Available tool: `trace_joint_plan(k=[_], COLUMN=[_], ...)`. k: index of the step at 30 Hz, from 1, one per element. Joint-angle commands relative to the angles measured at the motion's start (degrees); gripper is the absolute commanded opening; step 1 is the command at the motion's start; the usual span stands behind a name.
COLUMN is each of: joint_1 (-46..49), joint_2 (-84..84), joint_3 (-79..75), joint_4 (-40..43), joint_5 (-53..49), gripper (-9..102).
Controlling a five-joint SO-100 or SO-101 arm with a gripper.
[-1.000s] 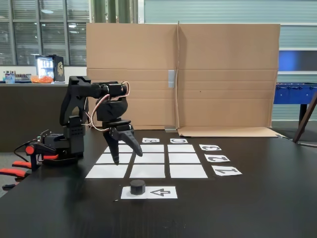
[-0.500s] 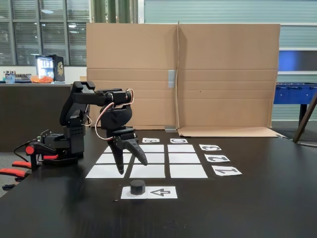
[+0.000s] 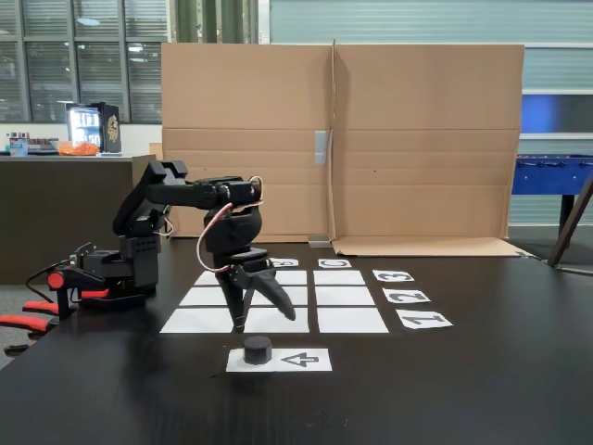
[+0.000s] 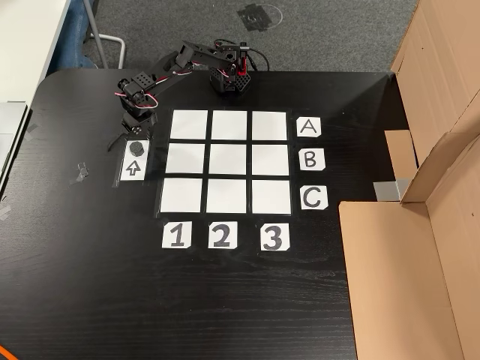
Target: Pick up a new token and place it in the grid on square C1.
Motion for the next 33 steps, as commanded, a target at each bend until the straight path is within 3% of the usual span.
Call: trace_joint_plan(k=[1,20,23,28,33], joint_1=[-0.7,-0.26,-0.09,0.35,0.79], joint_2=[-0.35,-7.03,-7.12,-7.12,-6.68], joint_3=[-2.99,-8.61,-9.05,-10.46,-11.16], joint_4=[0.53,-0.09,-0.18,-0.18,-0.18], joint_5=[1.05,3.78,4.83,6.15,6.68], gripper=[67,64,48,5,1])
